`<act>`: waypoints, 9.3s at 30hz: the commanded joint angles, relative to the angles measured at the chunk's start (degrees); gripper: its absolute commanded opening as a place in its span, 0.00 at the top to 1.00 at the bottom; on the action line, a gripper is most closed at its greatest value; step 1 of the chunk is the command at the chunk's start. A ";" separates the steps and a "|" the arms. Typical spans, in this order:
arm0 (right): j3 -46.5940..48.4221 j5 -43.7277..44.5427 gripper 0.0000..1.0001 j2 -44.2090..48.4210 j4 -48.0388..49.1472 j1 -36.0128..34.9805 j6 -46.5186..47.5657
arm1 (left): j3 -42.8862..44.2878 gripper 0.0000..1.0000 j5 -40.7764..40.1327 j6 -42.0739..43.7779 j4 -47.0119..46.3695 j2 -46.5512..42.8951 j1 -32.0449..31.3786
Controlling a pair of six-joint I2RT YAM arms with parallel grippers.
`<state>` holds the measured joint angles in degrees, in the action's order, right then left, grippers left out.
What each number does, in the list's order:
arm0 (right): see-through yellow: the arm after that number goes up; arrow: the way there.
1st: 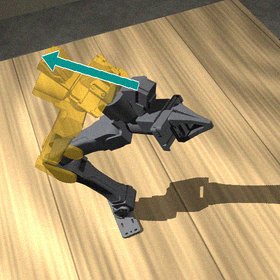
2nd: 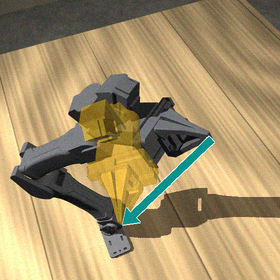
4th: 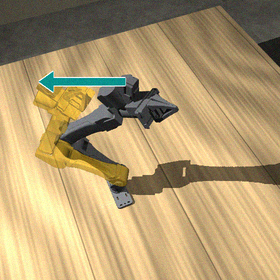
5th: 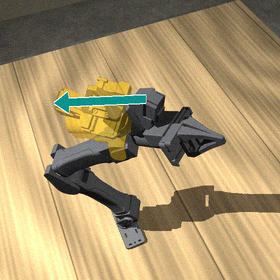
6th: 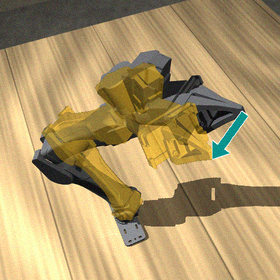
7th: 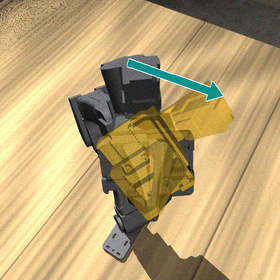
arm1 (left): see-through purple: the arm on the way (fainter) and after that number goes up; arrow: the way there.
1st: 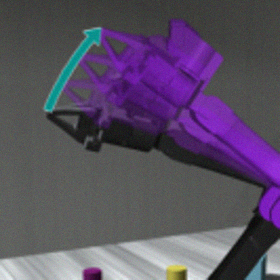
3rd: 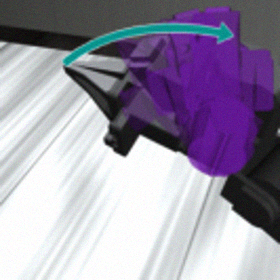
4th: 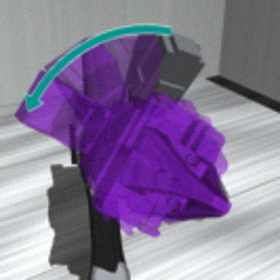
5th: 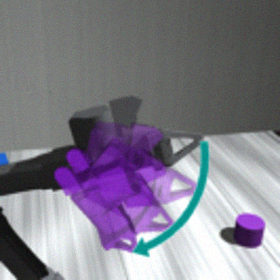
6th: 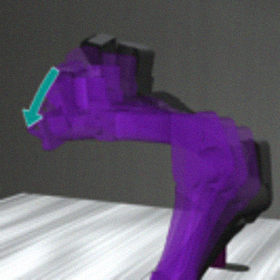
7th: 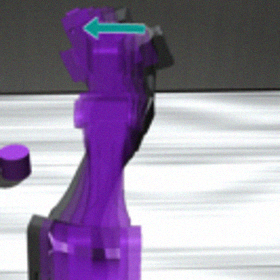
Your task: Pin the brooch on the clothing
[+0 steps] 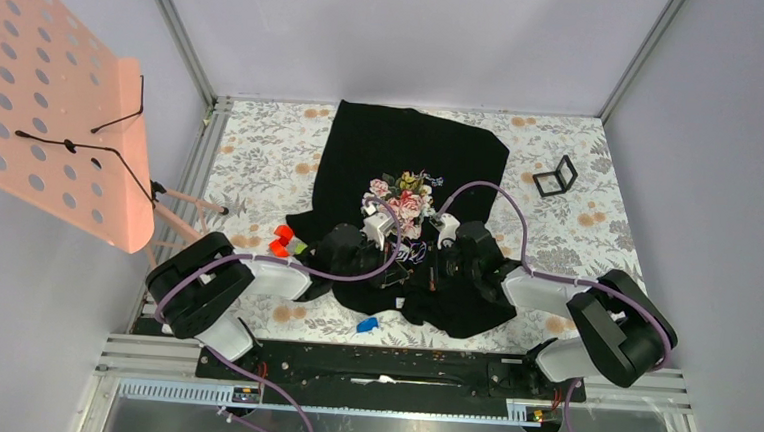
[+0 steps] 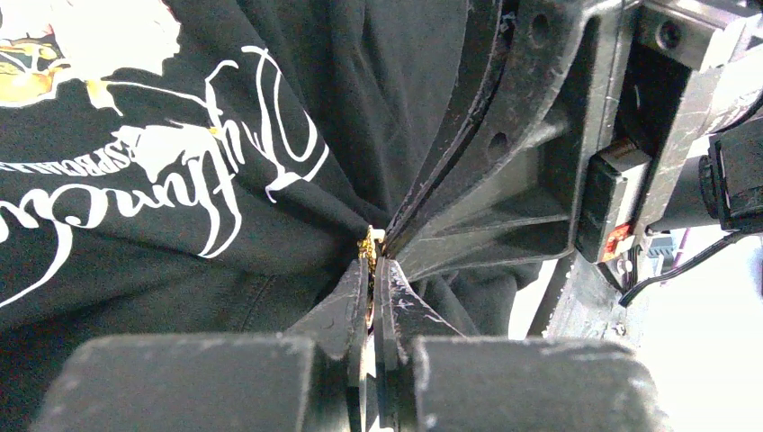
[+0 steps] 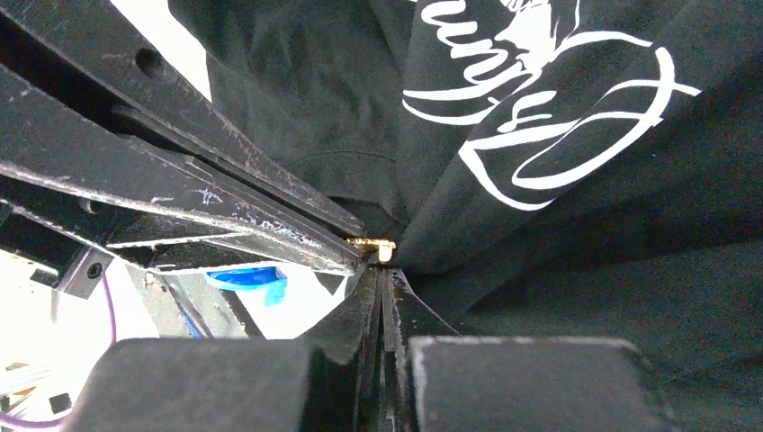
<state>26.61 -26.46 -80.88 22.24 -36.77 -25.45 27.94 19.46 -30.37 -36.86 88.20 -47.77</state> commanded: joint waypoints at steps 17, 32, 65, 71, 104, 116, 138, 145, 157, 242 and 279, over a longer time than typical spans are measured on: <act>3.86 7.67 1.00 -3.24 4.64 1.42 -4.57 | 0.04 1.00 10.65 -2.02 -10.96 -5.02 -4.52; 1.17 10.37 1.00 0.04 3.72 3.29 -4.74 | -1.39 1.00 -4.12 -3.95 -4.28 -8.19 -3.02; -4.07 -3.84 1.00 1.68 19.84 2.88 -2.89 | 3.10 1.00 -2.27 -8.89 -2.08 -3.11 -2.05; -4.00 -4.51 1.00 1.01 20.30 2.68 -2.85 | 3.56 1.00 -2.00 -8.83 -1.59 -2.40 -2.02; -1.57 -3.69 1.00 -4.14 21.44 2.50 -5.80 | 2.30 1.00 11.60 -3.29 -9.10 -1.70 -3.07; -1.31 -0.36 1.00 -5.08 22.03 2.50 -7.48 | 1.02 1.00 14.74 -3.80 -13.42 -1.82 -3.72; -0.79 -0.07 1.00 -7.98 25.13 2.58 -8.93 | -0.42 1.00 22.08 -6.45 -19.61 -1.48 -5.21; -1.11 0.44 1.00 -8.28 25.48 2.59 -8.75 | -0.87 1.00 21.82 -6.54 -19.67 -2.40 -5.46; -4.03 1.22 0.97 -4.35 25.55 2.59 -8.28 | -2.41 1.00 5.90 -6.20 -12.31 -6.22 -4.72; -0.88 35.38 0.02 26.90 -49.75 19.88 -15.40 | -10.23 0.78 -27.28 -13.33 36.13 -32.03 9.45; 10.01 47.86 0.99 19.22 -56.55 29.07 -13.77 | -8.83 0.95 -30.67 -12.48 57.08 -50.07 13.05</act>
<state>35.62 16.95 -62.26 -31.40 -8.84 -39.05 17.34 -10.39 -43.38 18.98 39.55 -35.14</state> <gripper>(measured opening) 0.023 0.071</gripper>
